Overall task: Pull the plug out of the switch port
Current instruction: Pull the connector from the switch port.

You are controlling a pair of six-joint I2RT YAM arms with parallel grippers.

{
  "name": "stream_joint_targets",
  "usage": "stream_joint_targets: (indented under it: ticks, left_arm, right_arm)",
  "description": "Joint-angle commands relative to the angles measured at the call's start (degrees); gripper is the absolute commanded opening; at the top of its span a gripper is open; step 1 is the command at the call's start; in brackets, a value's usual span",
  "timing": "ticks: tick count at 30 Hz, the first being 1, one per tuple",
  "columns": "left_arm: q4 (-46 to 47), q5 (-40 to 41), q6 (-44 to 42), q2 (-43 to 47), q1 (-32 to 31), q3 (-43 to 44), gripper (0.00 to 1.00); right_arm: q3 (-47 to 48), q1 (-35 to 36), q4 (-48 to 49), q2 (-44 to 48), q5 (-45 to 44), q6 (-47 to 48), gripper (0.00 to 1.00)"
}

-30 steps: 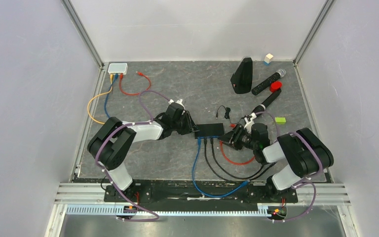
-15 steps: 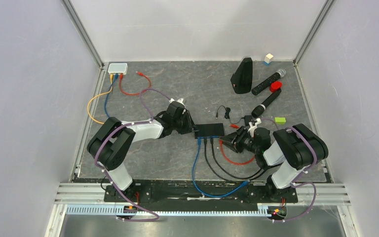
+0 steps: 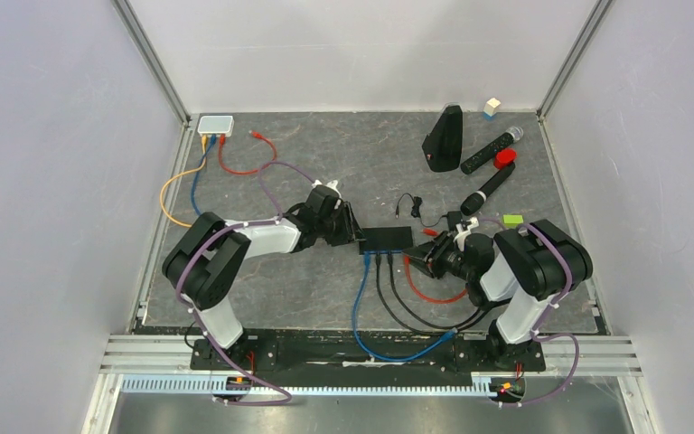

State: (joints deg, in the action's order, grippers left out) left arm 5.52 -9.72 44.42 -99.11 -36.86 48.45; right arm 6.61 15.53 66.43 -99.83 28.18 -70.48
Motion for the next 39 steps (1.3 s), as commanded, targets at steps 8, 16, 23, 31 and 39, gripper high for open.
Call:
stream_joint_targets:
  ticks: [8,16,23,31,39]
  left_arm:
    - [-3.9,0.2,-0.9,-4.6,-0.5,-2.7,0.31]
    - [-5.0,1.0,-1.5,-3.7,-0.5,-3.6,0.3]
    - [-5.2,1.2,-1.6,-3.2,-0.5,-3.5,0.3]
    - [-5.2,1.0,-2.2,-3.2,-0.5,-3.1,0.29]
    - [-5.2,1.2,-2.3,-2.9,-0.5,-3.2,0.29]
  right_arm:
    - [-2.8,-0.3,-4.6,-1.4,-3.6,3.0,0.35]
    - [-1.5,-0.6,1.6,-3.9,-2.3,-1.8,0.29]
    - [-2.0,-1.2,3.1,-4.2,-3.4,-3.3,0.36]
    - [-1.5,-1.3,5.5,-5.6,-4.6,-4.1,0.31]
    - [-1.3,-1.2,4.3,-5.6,-4.7,-3.3,0.21]
